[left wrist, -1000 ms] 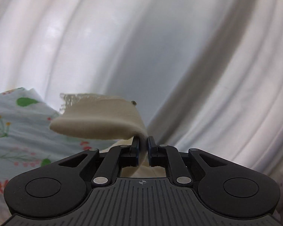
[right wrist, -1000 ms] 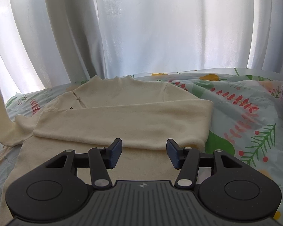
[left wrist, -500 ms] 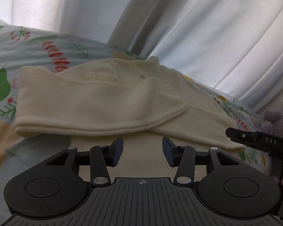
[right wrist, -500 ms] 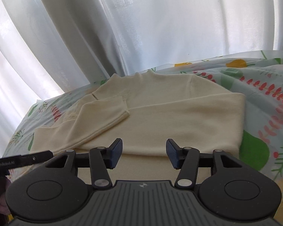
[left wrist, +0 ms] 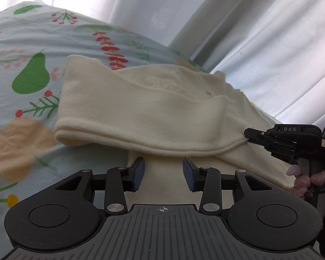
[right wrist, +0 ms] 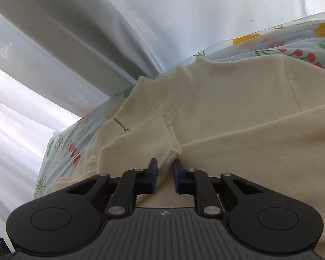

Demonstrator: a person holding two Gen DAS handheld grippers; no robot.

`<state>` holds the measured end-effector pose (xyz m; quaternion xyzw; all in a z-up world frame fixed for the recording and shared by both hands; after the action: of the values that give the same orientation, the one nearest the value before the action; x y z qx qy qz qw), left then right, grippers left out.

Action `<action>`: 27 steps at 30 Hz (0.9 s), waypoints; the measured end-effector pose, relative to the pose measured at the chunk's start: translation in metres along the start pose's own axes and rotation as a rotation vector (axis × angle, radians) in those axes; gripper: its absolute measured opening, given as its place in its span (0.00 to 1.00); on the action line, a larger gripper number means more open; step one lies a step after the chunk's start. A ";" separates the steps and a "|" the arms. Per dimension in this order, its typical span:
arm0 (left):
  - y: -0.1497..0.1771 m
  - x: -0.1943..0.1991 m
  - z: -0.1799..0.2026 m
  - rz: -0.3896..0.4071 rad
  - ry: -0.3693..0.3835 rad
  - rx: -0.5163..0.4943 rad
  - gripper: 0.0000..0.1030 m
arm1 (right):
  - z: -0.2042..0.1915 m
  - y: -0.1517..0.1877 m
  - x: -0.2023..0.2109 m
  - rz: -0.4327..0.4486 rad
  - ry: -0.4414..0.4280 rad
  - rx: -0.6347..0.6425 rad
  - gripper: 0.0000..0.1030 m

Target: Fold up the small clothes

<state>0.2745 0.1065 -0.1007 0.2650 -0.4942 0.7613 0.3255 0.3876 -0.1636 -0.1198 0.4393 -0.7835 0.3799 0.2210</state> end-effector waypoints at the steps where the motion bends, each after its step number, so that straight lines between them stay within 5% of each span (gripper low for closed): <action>1: -0.001 0.000 -0.002 0.001 0.000 0.007 0.39 | -0.003 0.001 -0.001 0.007 0.011 0.020 0.06; 7: -0.013 0.004 -0.010 0.026 -0.020 0.020 0.37 | -0.012 -0.002 0.060 0.189 -0.030 0.064 0.05; 11: -0.018 0.001 -0.011 0.027 -0.029 0.021 0.37 | 0.017 0.007 0.117 0.341 0.068 0.069 0.05; 16: -0.018 -0.006 -0.006 0.008 -0.012 0.030 0.39 | 0.078 0.023 0.123 0.242 0.238 0.041 0.10; 19: -0.020 -0.008 -0.002 -0.001 -0.008 0.017 0.40 | 0.089 0.030 0.125 0.213 0.256 0.037 0.15; 22: -0.021 -0.012 0.000 -0.016 -0.014 0.003 0.40 | 0.084 0.024 0.129 0.255 0.241 0.054 0.35; 27: -0.020 -0.016 0.003 -0.030 -0.004 0.000 0.40 | 0.089 0.009 0.104 0.216 0.267 0.074 0.38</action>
<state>0.3002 0.1058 -0.0991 0.2738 -0.4907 0.7559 0.3359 0.3252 -0.2852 -0.1071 0.3060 -0.7752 0.4851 0.2647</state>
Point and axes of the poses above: each gripper's, at about its wrist camera, not at the fingertips, and x roughly against the way its jaws point, z to its right, y to its underside, the point moved 6 cm from there along -x, roughly the way its jaws point, and after that the axes turned 5 degrees about -x, right-handed, at the moved point
